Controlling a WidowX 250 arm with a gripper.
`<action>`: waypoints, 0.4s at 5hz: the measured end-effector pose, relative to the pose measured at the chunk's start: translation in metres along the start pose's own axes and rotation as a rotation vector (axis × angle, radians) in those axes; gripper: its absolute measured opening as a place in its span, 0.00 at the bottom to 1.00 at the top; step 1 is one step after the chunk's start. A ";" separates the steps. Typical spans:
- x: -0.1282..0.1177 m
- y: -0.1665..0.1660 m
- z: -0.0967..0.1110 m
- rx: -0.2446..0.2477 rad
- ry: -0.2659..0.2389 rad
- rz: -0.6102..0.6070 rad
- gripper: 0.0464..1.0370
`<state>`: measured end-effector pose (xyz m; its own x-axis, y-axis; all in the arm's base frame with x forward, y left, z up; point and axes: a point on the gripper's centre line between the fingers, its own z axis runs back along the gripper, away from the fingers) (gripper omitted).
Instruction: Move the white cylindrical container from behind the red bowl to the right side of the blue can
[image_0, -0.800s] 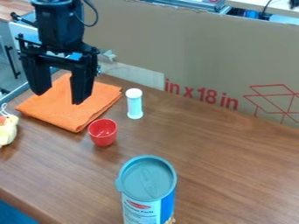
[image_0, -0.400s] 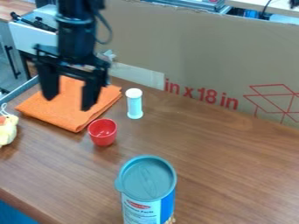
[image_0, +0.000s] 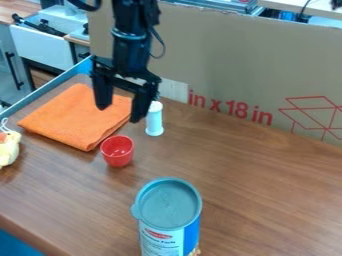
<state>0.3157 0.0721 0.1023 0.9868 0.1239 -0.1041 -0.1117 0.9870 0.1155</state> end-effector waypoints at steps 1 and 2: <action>0.019 -0.010 -0.013 -0.054 -0.002 -0.082 0.96; 0.032 -0.012 -0.018 -0.074 0.003 -0.121 0.96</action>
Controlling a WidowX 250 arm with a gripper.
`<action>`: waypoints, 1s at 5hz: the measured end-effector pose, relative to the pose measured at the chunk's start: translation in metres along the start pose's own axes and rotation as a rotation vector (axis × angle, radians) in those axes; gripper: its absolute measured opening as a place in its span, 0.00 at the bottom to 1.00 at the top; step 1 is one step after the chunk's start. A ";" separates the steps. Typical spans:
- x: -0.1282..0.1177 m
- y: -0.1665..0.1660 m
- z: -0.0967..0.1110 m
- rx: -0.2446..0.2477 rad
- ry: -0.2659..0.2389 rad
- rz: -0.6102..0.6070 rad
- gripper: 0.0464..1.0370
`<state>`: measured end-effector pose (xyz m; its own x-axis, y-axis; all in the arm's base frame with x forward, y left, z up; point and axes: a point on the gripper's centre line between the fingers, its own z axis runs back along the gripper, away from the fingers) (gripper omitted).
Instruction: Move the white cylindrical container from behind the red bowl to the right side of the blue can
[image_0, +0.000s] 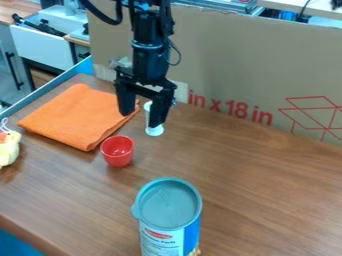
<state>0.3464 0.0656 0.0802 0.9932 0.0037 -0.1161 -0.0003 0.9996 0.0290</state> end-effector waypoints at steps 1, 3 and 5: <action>0.009 0.004 -0.003 0.022 0.021 0.009 0.96; 0.021 0.010 -0.006 0.055 0.032 0.036 0.96; 0.037 0.004 -0.022 -0.011 0.065 -0.017 0.96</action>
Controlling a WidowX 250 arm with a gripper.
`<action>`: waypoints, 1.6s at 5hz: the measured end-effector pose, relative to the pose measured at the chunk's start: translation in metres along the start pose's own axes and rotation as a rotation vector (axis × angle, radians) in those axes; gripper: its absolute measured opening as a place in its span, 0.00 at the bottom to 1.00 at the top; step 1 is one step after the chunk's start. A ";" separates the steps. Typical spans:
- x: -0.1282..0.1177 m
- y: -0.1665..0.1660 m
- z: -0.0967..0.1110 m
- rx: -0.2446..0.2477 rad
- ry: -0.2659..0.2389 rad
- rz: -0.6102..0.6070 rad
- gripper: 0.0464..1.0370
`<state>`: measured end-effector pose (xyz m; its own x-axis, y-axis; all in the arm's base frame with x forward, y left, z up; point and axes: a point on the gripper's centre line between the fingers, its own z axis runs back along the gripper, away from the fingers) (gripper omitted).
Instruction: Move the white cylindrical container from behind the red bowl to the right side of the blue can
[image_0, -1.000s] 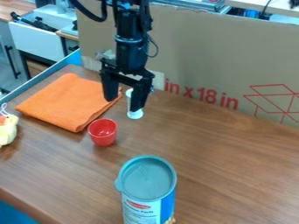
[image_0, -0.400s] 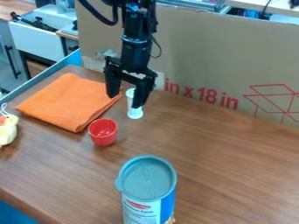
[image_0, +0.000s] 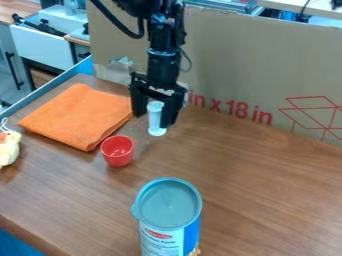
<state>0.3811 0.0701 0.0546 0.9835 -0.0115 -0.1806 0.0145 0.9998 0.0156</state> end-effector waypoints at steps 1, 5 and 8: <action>0.008 0.004 -0.001 0.023 -0.003 0.007 0.92; -0.025 -0.008 0.048 -0.005 -0.111 0.051 0.56; -0.042 -0.147 0.031 0.105 -0.072 -0.343 0.56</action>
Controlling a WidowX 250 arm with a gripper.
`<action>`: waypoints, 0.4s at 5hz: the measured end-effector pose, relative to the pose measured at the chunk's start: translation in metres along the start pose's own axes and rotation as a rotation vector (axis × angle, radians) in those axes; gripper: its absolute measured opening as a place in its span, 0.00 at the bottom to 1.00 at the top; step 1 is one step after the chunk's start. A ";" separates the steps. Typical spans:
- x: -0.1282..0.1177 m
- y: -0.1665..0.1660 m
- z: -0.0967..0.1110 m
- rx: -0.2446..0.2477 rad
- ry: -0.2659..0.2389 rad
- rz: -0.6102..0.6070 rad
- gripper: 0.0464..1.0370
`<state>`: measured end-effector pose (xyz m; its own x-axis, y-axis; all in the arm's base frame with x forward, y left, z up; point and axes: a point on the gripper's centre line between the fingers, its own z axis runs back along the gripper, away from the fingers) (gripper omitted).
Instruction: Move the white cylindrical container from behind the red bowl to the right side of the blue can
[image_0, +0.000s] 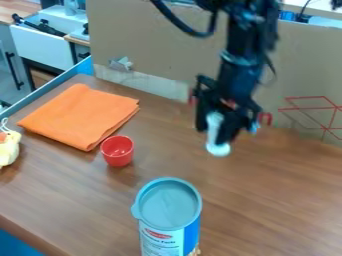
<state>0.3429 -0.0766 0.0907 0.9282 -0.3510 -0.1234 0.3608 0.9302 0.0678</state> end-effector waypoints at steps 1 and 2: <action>-0.001 -0.026 -0.009 0.016 0.000 -0.062 0.56; -0.002 -0.039 -0.028 0.017 0.026 -0.093 0.56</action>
<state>0.3241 -0.1086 0.0603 0.8879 -0.4328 -0.1557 0.4472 0.8915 0.0719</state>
